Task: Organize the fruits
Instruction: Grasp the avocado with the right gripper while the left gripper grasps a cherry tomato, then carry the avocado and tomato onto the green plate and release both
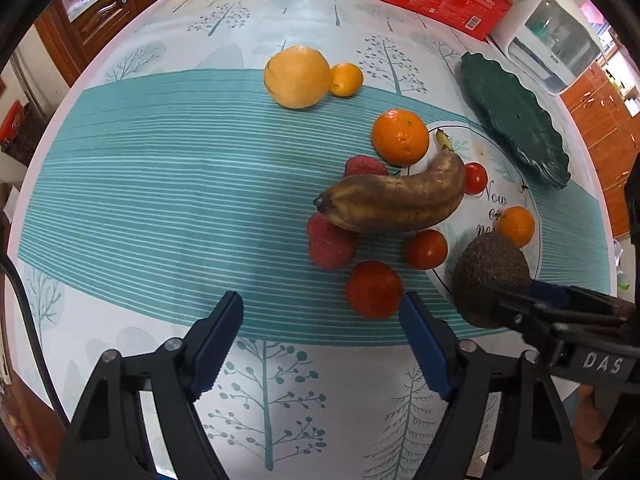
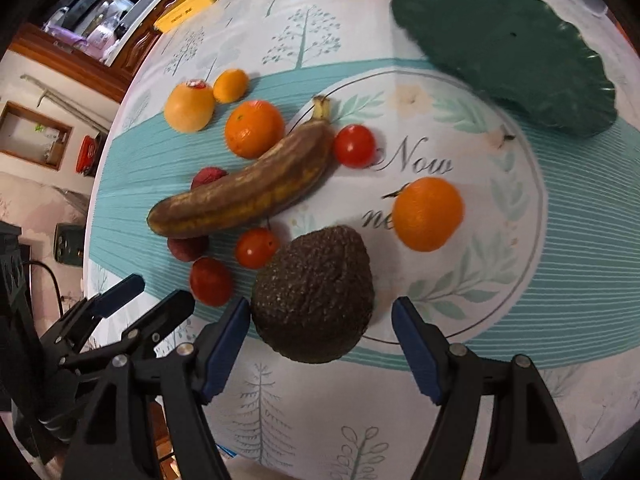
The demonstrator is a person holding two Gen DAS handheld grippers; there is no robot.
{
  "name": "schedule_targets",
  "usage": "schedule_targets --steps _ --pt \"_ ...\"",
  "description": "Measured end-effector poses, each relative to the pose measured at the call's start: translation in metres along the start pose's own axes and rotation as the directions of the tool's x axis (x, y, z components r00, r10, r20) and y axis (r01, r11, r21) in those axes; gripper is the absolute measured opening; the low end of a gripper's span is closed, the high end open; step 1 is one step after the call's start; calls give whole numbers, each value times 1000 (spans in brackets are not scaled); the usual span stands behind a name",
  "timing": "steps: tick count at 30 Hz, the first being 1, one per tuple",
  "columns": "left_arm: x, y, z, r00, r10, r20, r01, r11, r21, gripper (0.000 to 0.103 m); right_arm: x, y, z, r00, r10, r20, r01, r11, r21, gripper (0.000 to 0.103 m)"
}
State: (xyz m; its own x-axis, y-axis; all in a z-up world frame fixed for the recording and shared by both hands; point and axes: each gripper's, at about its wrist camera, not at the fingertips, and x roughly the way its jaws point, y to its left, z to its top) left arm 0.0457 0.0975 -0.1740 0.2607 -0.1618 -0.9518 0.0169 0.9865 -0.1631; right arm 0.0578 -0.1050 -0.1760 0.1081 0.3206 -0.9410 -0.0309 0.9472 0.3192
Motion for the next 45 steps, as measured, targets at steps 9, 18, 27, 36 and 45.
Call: schedule_targets --steps 9,18,27,36,45 --pt "16 -12 -3 997 -74 -25 73 997 -38 58 -4 -6 -7 1000 -17 12 17 999 -28 63" --pt "33 -36 3 994 -104 -46 102 994 -35 32 -10 -24 -16 999 -30 20 31 999 -13 63" --pt "36 -39 11 994 -105 -11 104 992 -73 29 -14 -38 -22 999 -33 34 33 999 12 63" --pt "-1 -55 -2 994 -107 7 106 993 61 28 -32 -49 -24 996 -47 73 46 999 8 62" --pt "-63 -105 46 977 -169 127 139 966 217 28 -98 -63 10 969 -88 230 93 996 -8 62"
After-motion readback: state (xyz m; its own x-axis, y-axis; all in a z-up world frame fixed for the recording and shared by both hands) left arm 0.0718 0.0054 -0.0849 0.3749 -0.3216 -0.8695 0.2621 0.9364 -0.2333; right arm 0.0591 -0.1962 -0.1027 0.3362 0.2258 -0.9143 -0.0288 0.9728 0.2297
